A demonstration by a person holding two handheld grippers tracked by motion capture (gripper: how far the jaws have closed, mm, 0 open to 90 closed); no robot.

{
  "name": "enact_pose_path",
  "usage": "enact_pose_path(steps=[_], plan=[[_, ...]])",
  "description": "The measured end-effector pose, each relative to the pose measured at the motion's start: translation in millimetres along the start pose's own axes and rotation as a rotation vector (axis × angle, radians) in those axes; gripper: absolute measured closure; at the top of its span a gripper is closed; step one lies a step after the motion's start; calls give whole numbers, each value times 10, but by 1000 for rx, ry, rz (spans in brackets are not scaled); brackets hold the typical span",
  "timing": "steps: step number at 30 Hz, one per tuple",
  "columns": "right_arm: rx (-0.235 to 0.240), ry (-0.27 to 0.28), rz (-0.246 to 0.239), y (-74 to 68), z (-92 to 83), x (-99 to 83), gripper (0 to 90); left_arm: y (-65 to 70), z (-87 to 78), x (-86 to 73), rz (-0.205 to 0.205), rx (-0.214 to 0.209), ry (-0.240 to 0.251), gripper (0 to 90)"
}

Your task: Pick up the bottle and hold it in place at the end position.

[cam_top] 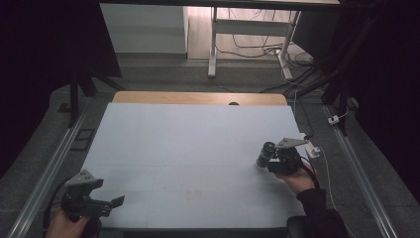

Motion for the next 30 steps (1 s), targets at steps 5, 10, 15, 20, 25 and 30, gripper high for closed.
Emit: enact_pose_path(steps=[5, 10, 15, 20, 25, 30], plan=[[4, 0, 18, -22, -14, 48, 529, -1, 1, 0, -1, 0, -1, 0], [9, 10, 5, -83, -13, 116, 529, 0, 4, 1, -1, 0, -2, 0], [46, 21, 8, -151, -5, 189, 528, -5, 5, 1, -3, -1, -4, 0], [51, 24, 15, -213, 28, 264, 529, -7, 6, 2, -4, -2, -5, 0], [65, 33, 22, -265, 75, 358, 529, -9, 6, 2, -5, -3, -5, 0], [63, 33, -6, -332, 143, 461, 528, -12, 6, 3, -7, -6, -4, 0]])
Point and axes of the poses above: each handheld gripper's, and its own axes: z roughly forward along the jaws, x roughly out of its top, y roughly to its right, the point moved 1 cm from there along z, roughly forward along the jaws, and after that the axes turned 3 degrees about y, right-handed, at the moved point
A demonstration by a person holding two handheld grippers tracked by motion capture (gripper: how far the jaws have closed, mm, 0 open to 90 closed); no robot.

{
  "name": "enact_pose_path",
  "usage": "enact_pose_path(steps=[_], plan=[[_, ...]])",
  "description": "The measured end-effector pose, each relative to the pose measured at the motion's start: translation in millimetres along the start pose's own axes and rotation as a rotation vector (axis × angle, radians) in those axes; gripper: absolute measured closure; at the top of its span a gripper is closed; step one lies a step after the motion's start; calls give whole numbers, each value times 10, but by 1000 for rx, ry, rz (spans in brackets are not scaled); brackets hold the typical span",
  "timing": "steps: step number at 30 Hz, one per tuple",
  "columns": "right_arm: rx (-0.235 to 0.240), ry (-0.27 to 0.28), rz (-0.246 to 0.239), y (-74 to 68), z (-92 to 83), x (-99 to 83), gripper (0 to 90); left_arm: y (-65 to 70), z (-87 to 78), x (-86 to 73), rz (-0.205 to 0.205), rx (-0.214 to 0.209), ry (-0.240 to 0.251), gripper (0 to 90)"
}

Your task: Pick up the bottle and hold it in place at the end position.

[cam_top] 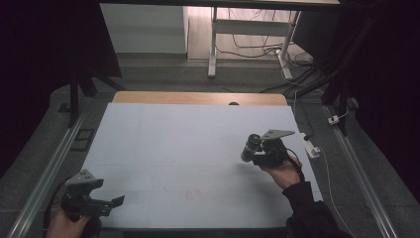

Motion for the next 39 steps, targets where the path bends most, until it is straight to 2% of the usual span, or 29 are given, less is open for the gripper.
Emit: enact_pose_path(steps=[6, 21, 29, 39], plan=[[18, -1, -34, -92, 124, 114, 528, 0, -1, -1, 0, 0, 2, 0], [47, -4, -53, -236, 401, 319, 529, -4, -2, -2, -4, -1, 3, 0], [54, -16, -79, -318, 581, 419, 528, -14, -6, -4, -9, -2, 6, 0], [66, -31, -80, -386, 829, 551, 529, -13, -5, -4, -8, -1, 5, 0]])
Point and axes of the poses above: each handheld gripper's, and its own axes: z roughly forward along the jaws, x roughly out of its top, y roughly to its right, the point moved 1 cm from there along z, roughly forward along the jaws, and after that the axes turned 3 degrees about y, right-handed, at the moved point
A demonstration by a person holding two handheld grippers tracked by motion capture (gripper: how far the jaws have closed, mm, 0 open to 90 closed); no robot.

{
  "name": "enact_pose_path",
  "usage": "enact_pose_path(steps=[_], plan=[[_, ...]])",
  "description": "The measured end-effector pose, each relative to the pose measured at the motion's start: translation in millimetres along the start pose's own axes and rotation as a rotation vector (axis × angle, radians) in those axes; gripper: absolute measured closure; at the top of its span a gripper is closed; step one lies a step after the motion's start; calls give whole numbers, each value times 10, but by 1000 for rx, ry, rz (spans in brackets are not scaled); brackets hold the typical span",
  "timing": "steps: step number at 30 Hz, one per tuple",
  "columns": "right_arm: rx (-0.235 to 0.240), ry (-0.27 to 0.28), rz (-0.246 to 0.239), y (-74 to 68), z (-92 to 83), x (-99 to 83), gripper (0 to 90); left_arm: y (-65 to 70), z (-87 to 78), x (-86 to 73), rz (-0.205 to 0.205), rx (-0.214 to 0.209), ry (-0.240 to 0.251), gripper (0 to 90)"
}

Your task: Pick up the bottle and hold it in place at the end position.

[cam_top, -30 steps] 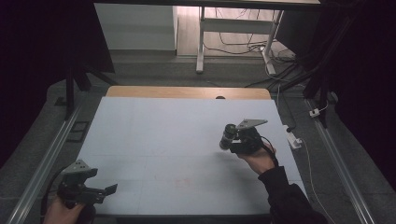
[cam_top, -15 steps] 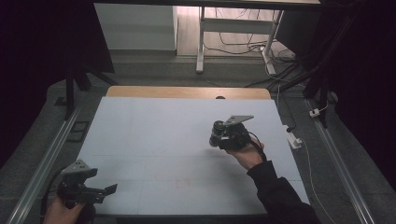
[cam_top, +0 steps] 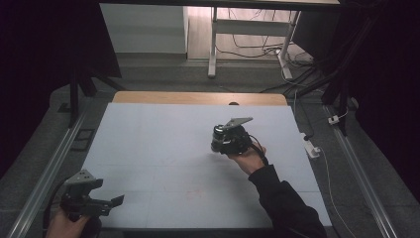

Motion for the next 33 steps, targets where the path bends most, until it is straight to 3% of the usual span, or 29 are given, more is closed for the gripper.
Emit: enact_pose_path(steps=[16, 33], plan=[[6, -16, -26, -123, 389, 160, 529, 4, 0, 0, 2, 2, 0, 0], [-16, -54, -31, -163, 664, 106, 528, 5, -3, -1, 4, 1, 1, 0]])
Point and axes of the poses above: each handheld gripper's, and its own axes: z roughly forward along the jaws, x roughly out of its top, y roughly to its right, the point moved 1 cm from there along z, roughly forward along the jaws, and after that the axes turned 3 degrees about y, right-handed, at the moved point
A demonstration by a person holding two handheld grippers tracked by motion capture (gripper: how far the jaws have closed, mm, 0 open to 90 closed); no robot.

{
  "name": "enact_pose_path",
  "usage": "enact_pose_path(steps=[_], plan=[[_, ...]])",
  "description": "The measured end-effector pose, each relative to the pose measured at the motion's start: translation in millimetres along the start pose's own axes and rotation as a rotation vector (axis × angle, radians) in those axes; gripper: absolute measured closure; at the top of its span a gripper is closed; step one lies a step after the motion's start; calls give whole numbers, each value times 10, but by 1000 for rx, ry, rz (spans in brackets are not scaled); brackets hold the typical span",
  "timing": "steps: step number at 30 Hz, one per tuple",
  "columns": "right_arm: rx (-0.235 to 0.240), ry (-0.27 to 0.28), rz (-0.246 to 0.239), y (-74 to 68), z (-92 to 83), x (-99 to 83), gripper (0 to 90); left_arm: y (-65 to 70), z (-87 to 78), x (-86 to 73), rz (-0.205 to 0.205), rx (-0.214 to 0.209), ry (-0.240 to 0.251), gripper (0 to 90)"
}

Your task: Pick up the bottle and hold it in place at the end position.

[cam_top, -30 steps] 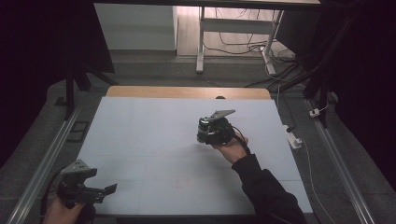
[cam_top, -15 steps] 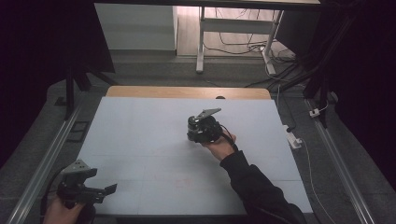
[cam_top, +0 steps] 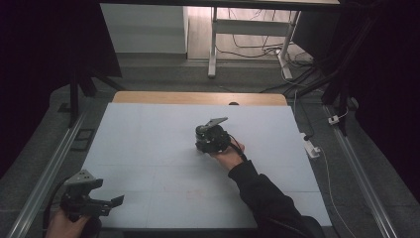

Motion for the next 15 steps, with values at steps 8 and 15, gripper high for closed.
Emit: enact_pose_path(steps=[8, 15], plan=[[-2, -12, -5, 4, 38, -43, 528, 2, 3, 1, 2, 0, -2, 0], [-5, -3, -10, 0, 35, -65, 528, 8, 5, 4, 4, 1, -6, 0]])
Point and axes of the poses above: each handheld gripper's, and its own axes: z roughly forward along the jaws, x roughly out of its top, y roughly to its right, the point moved 1 cm from there along z, roughly forward along the jaws, and after that the axes turned 3 degrees about y, right-handed, at the moved point
